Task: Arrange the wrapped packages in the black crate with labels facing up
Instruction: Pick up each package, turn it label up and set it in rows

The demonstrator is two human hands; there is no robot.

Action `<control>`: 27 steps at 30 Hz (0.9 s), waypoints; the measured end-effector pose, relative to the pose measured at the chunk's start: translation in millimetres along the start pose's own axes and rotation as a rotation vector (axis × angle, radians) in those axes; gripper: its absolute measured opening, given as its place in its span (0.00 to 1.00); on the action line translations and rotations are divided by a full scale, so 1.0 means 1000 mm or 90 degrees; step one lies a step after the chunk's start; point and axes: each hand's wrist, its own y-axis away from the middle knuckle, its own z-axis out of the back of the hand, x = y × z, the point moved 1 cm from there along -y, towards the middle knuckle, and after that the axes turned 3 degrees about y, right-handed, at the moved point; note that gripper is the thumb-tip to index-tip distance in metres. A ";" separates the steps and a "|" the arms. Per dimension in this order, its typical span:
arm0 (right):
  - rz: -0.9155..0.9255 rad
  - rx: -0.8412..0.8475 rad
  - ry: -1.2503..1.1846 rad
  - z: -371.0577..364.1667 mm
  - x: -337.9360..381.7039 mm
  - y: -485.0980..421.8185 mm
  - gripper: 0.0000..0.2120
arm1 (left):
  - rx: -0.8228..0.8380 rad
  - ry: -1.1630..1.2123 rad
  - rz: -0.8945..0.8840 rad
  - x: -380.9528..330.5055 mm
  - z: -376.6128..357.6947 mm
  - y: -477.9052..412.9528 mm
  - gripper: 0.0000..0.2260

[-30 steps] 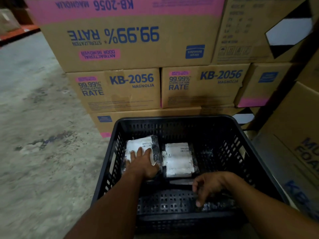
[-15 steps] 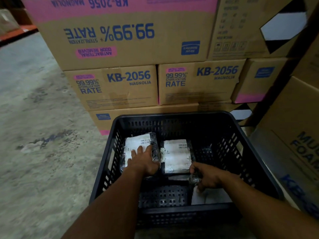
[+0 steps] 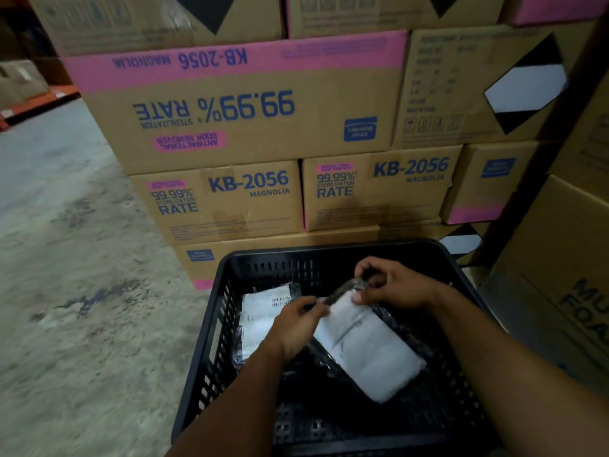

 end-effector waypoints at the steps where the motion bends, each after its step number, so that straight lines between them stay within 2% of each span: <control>1: 0.007 -0.020 -0.029 0.002 0.006 -0.001 0.16 | 0.003 0.080 0.009 -0.004 0.002 -0.001 0.12; 3: 0.010 -0.056 -0.079 0.005 0.011 -0.001 0.18 | 0.027 0.191 0.037 -0.008 0.006 -0.004 0.21; 5: 0.001 -0.097 -0.137 0.003 0.007 -0.001 0.18 | 0.038 0.227 0.065 -0.007 0.008 -0.005 0.31; 6: -0.008 -0.119 -0.173 0.001 0.003 -0.001 0.17 | 0.031 0.233 0.062 -0.005 0.008 -0.006 0.31; 9: -0.045 -0.166 -0.243 -0.006 -0.012 0.000 0.15 | -0.031 0.252 0.012 -0.003 0.004 -0.005 0.22; 11: -0.080 -0.126 -0.280 -0.007 -0.022 0.001 0.23 | -0.098 0.265 -0.009 -0.006 0.004 -0.007 0.17; 14: -0.097 -0.046 -0.273 -0.012 -0.031 0.001 0.36 | -0.169 0.273 -0.010 -0.006 0.005 -0.014 0.18; 17: -0.079 -0.092 -0.269 -0.013 -0.040 -0.004 0.35 | -0.191 0.279 -0.010 -0.004 0.006 -0.019 0.19; 19: -0.081 -0.147 -0.270 -0.006 -0.047 -0.006 0.33 | -0.203 0.196 -0.025 -0.004 0.007 -0.023 0.20; 23: -0.116 -0.250 -0.237 0.003 -0.068 -0.009 0.35 | -0.245 -0.170 -0.074 0.010 0.020 -0.021 0.27; 25: -0.148 -0.285 -0.224 0.001 -0.081 -0.011 0.36 | -0.198 -0.351 -0.034 0.026 0.027 -0.020 0.33; 27: -0.177 -0.315 -0.227 -0.003 -0.093 -0.012 0.38 | -0.095 -0.466 0.021 0.044 0.028 -0.020 0.36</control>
